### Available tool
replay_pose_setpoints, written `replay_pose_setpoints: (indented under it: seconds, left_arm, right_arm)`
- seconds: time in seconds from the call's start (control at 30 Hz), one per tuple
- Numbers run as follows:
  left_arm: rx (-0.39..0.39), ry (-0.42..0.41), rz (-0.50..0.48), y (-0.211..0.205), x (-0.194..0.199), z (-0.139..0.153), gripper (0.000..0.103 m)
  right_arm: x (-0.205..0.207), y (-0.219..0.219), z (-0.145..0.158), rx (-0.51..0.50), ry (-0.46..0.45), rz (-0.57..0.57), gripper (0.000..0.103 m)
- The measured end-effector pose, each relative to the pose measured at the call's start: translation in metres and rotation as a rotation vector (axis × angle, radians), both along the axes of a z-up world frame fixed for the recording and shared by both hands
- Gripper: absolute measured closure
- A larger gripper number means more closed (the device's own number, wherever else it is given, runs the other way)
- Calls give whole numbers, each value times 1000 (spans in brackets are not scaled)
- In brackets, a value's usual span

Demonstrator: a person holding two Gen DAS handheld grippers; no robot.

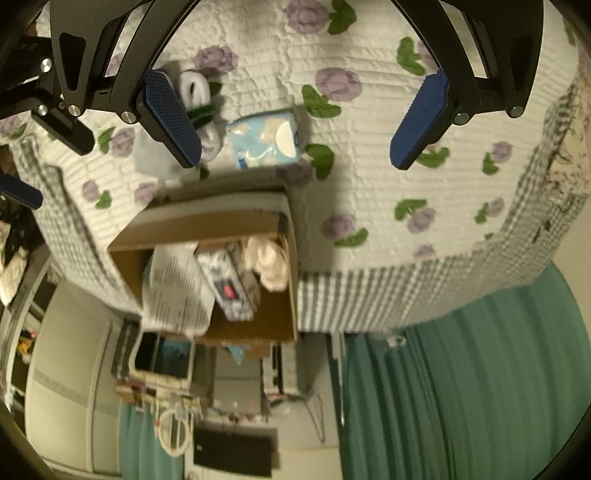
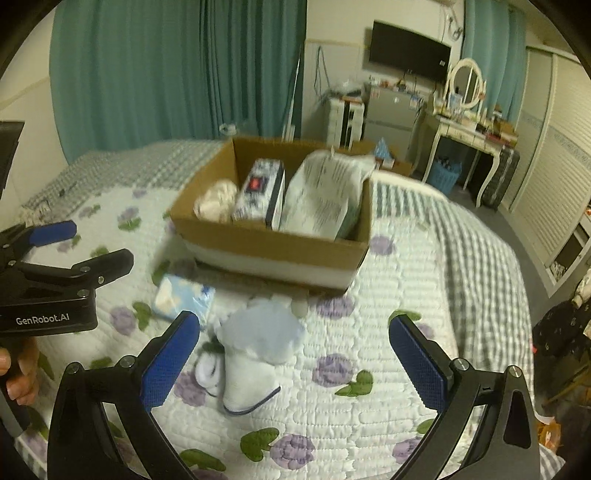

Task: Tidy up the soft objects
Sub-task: 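Move both tools down toward the blue tissue packet and white sock on the quilt, then grasp the blue tissue packet with the left tool while the right tool grasps the white sock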

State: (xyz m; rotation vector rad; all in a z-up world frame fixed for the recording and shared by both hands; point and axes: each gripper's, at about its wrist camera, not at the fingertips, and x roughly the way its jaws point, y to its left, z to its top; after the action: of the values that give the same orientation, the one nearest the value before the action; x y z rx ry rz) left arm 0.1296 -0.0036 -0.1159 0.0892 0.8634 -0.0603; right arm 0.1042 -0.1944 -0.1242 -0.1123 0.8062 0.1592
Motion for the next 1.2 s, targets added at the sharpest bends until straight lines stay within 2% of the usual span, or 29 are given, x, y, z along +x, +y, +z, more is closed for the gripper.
replay_pose_setpoints:
  seconds: [0.3,0.47,0.67,0.73,0.77,0.83,1.0,1.17,1.2]
  left_arm:
    - [-8,136,-10,-1,34,-55,0]
    - [-44,199,-14,-3,46,-81,0]
    - [-41,246,-17,-15,54,-103,0]
    - [-28,255,-14,-19,56,-109,0]
    - [-23,260,-16,-22,57,-112,0]
    - [-11,265,-19,-26,57,-116,0]
    - [23,270,-8,-29,59,-127,0]
    - [33,259,16,-25,53,-132,1]
    - [34,260,22,-25,51,-133,4]
  right_arm:
    - [32,14,-58,-12,132,44,0]
    - [42,18,-81,-6,192,60,0]
    - [49,15,-104,23,261,62,1]
    - [50,15,-107,36,276,72,20]
    - [49,15,-108,49,283,80,25]
    - [48,15,-108,67,289,98,46]
    - [44,10,-103,65,274,90,57]
    - [41,-8,-97,67,253,33,61]
    - [41,-12,-95,65,248,20,61]
